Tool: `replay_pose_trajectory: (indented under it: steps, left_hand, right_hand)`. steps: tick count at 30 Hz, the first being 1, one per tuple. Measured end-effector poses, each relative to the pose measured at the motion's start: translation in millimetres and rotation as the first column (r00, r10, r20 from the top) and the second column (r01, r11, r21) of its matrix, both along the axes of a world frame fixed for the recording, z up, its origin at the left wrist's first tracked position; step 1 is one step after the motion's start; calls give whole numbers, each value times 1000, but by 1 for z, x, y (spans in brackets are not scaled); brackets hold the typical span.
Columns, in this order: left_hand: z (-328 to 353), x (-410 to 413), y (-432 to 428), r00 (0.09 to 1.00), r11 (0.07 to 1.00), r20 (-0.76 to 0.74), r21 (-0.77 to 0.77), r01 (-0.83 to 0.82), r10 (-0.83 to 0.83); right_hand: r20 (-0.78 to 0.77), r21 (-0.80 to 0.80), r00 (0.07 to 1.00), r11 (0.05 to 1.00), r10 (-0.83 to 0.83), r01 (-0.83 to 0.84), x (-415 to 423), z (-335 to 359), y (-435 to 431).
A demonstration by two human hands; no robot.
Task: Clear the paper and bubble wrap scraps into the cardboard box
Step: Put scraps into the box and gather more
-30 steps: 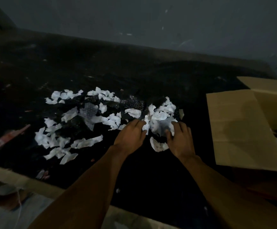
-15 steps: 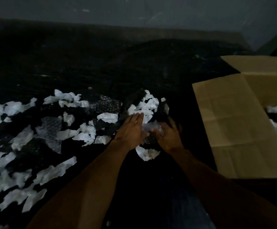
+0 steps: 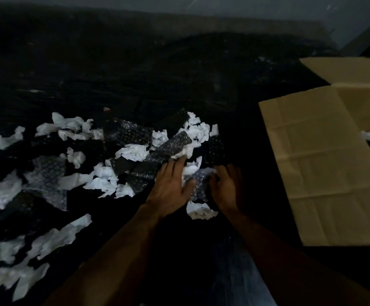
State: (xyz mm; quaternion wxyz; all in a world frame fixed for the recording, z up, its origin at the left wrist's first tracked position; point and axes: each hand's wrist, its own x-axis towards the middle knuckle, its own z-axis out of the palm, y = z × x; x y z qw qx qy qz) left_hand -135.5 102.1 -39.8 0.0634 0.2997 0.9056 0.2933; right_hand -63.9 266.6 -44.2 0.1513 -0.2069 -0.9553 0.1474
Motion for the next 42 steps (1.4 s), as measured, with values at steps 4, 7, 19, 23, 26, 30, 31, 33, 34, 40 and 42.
replay_pose_trajectory:
  steps: [4,7,19,23,26,30,31,33,34,40,42]
  left_hand:
    - [7,3,-2,971,994,-229,-60,-88,72]
    - [2,9,-5,955,975,-260,-135,-179,140]
    - [-7,18,-9,976,991,-202,-90,-94,74]
    - [-11,25,-13,949,982,-304,-138,-127,81]
    - [-13,27,-13,959,994,-274,-57,-96,77]
    - [-15,25,-15,971,995,-221,69,-79,92]
    - [-14,25,-15,968,992,-232,101,-72,94]
    - [-10,28,-15,957,987,-273,146,-65,103]
    - [-8,29,-15,949,986,-296,154,-67,111]
    - [-20,29,-19,908,994,-418,103,33,13]
    - [-25,28,-21,926,998,-379,55,22,1]
  right_hand:
    - [3,70,999,997,-32,31,12,-10,-1]
    - [0,-89,1000,996,19,-19,11,-15,-3]
    - [-105,-460,990,887,-97,38,0,-10,5]
    - [-20,-467,993,879,-118,95,4,-14,4]
    - [-56,-335,998,942,-14,-5,-5,-9,-1]
    - [-187,-95,962,971,200,-220,-20,11,-15]
    - [-157,-79,947,952,281,-296,-23,14,-18]
    - [-17,-62,909,907,417,-417,-26,9,-17]
    - [43,-58,894,894,446,-443,-27,7,-16]
    - [-70,-52,928,928,366,-370,-20,-5,-16]
    - [-82,-28,939,941,335,-338,-14,-9,-14]
